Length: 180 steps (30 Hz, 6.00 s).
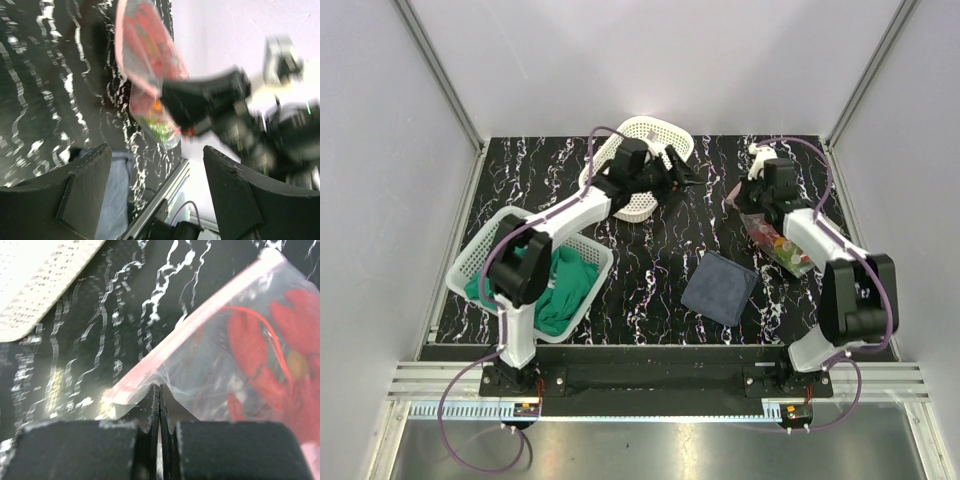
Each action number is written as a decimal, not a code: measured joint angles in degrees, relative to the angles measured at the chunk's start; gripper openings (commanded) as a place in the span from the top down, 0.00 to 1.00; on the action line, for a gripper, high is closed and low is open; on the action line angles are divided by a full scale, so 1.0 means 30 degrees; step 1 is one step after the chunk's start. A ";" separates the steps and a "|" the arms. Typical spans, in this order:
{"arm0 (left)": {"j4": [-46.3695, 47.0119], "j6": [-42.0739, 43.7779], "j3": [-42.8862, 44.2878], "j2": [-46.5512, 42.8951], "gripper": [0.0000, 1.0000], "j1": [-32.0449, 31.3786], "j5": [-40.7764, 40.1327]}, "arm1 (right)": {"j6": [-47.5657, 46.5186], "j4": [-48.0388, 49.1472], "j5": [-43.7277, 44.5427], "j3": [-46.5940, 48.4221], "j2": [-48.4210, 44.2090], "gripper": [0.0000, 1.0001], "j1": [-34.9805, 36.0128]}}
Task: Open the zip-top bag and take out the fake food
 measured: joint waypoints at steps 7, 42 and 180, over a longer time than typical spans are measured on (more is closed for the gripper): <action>0.0306 -0.1596 0.3177 0.3665 0.27 -0.1151 -0.0197 | 0.2244 0.0729 0.0342 -0.3563 -0.4932 1.00 -0.0007; 0.1639 0.1887 0.6768 0.8138 1.00 -0.3730 -0.0444 | 0.7970 -0.6579 0.4823 0.0663 -0.8167 0.07 -0.0015; -0.3942 0.2448 1.2211 0.4670 1.00 -0.3038 -0.7402 | 0.2062 0.2594 -0.7053 -0.1144 -0.8153 0.00 -0.0364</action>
